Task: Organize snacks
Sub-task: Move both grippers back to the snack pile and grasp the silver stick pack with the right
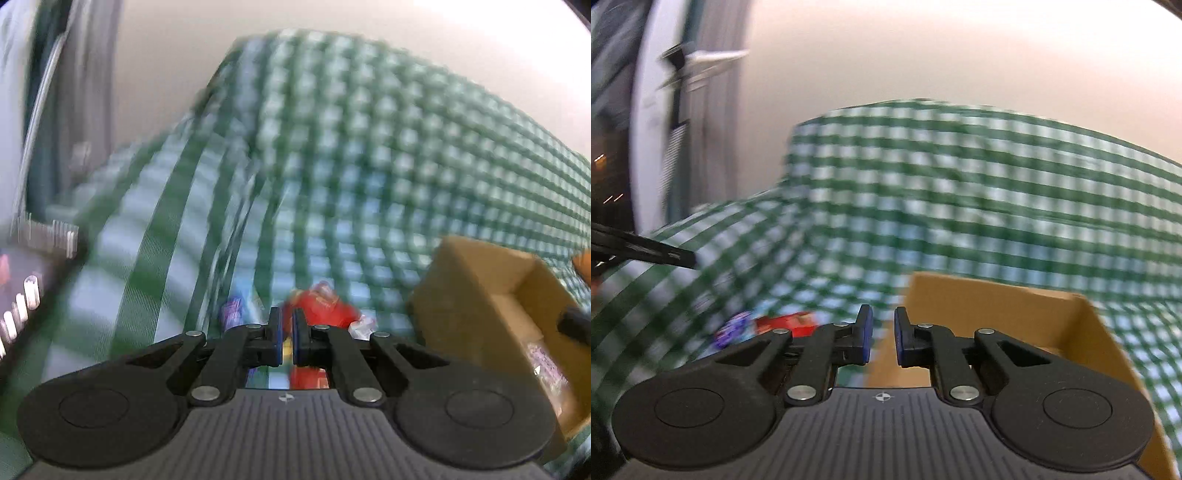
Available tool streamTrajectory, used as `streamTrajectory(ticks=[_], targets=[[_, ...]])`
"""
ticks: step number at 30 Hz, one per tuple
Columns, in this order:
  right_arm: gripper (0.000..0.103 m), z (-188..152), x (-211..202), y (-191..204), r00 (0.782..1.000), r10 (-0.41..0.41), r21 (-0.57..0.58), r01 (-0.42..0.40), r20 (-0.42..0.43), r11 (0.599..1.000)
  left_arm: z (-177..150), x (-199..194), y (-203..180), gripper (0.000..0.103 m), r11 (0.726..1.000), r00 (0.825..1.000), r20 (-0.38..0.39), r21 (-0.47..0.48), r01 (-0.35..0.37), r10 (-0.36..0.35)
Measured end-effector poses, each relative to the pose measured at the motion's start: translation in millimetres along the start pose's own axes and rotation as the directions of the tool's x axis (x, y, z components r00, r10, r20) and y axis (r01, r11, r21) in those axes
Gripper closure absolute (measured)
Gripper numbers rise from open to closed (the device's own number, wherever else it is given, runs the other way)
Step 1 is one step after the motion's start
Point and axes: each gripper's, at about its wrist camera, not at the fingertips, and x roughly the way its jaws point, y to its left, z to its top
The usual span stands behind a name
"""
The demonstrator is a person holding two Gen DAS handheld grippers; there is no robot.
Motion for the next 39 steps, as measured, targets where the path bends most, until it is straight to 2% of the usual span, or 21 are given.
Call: streamTrajectory(ticks=[1, 4, 6, 9, 11, 12, 13, 14, 17, 21, 23, 25, 28, 29, 30, 31, 32, 34, 39], targets=[[0.089, -0.9, 2.8, 12.4, 1.000, 0.019, -0.026, -0.019, -0.009, 0.999, -2.1, 1.2, 4.3, 0.098, 1.000, 1.000, 0.016, -0.003, -0.006, 0.006], [0.089, -5.3, 12.6, 52.5, 0.998, 0.019, -0.098, -0.025, -0.059, 0.995, -5.3, 13.9, 9.2, 0.098, 0.999, 0.999, -0.029, -0.015, -0.031, 0.031], [0.089, -11.2, 30.0, 81.3, 0.993, -0.013, -0.133, -0.003, -0.120, 0.991, -8.2, 21.0, 8.9, 0.098, 0.999, 0.999, -0.035, -0.004, -0.037, 0.037], [0.088, -20.9, 61.6, 114.0, 0.973, -0.083, -0.175, 0.045, -0.215, 0.984, -14.2, 39.1, 4.5, 0.096, 0.997, 0.995, -0.060, 0.030, -0.073, 0.075], [0.087, -31.5, 79.3, 127.5, 0.962, -0.129, -0.206, 0.079, -0.239, 0.975, -18.6, 56.1, 0.2, 0.088, 0.992, 0.991, -0.070, 0.059, -0.109, 0.113], [0.085, -34.0, 88.3, 131.2, 0.958, -0.150, -0.219, 0.096, -0.245, 0.971, -23.7, 62.6, 0.8, 0.071, 0.989, 0.987, -0.076, 0.071, -0.133, 0.138], [0.083, -36.2, 96.5, 133.8, 0.953, -0.170, -0.232, 0.111, -0.252, 0.966, -26.0, 68.2, -0.5, 0.061, 0.983, 0.982, -0.079, 0.085, -0.165, 0.172], [0.077, -40.0, 106.1, 135.4, 0.946, -0.191, -0.246, 0.126, -0.260, 0.961, -28.1, 73.8, -2.1, 0.061, 0.980, 0.979, -0.080, 0.092, -0.178, 0.186], [0.075, -49.6, 125.8, 135.5, 0.923, -0.255, -0.269, 0.177, -0.289, 0.947, -32.0, 92.0, -7.1, 0.059, 0.976, 0.974, -0.101, 0.106, -0.192, 0.202], [0.068, -64.5, 144.1, 136.6, 0.899, -0.260, -0.287, 0.160, -0.352, 0.944, -41.0, 116.4, -11.5, 0.056, 0.960, 0.956, -0.139, 0.148, -0.238, 0.259], [0.064, -70.5, 149.8, 137.5, 0.887, -0.272, -0.305, 0.159, -0.373, 0.939, -43.1, 124.9, -10.0, 0.056, 0.953, 0.947, -0.152, 0.154, -0.260, 0.283], [0.064, -73.0, 153.8, 134.5, 0.876, -0.286, -0.305, 0.171, -0.389, 0.937, -44.4, 130.2, -8.2, 0.056, 0.955, 0.947, -0.159, 0.148, -0.257, 0.279], [0.067, -74.1, 156.4, 134.8, 0.871, -0.304, -0.311, 0.188, -0.387, 0.932, -47.5, 138.0, -7.2, 0.057, 0.948, 0.938, -0.178, 0.167, -0.269, 0.298], [0.073, -74.7, 157.1, 134.7, 0.871, -0.300, -0.305, 0.185, -0.389, 0.934, -48.9, 140.4, -6.7, 0.058, 0.946, 0.934, -0.188, 0.174, -0.274, 0.305], [0.091, -74.1, 157.2, 133.1, 0.870, -0.295, -0.292, 0.185, -0.395, 0.938, -50.1, 142.8, -5.9, 0.063, 0.945, 0.931, -0.197, 0.176, -0.275, 0.307], [0.092, -73.5, 155.9, 130.9, 0.872, -0.289, -0.276, 0.188, -0.394, 0.943, -50.6, 142.7, -4.2, 0.070, 0.948, 0.932, -0.200, 0.168, -0.270, 0.301], [0.095, -72.1, 154.3, 128.3, 0.879, -0.284, -0.266, 0.190, -0.382, 0.945, -50.7, 141.8, -3.0, 0.071, 0.950, 0.933, -0.201, 0.161, -0.268, 0.298], [0.097, -68.1, 152.5, 126.6, 0.891, -0.269, -0.251, 0.183, -0.367, 0.950, -49.0, 140.1, -2.5, 0.081, 0.951, 0.933, -0.204, 0.156, -0.269, 0.297], [0.099, -53.6, 134.9, 123.2, 0.911, -0.215, -0.198, 0.152, -0.353, 0.968, -40.3, 124.0, 1.4, 0.088, 0.965, 0.947, -0.194, 0.108, -0.241, 0.258]])
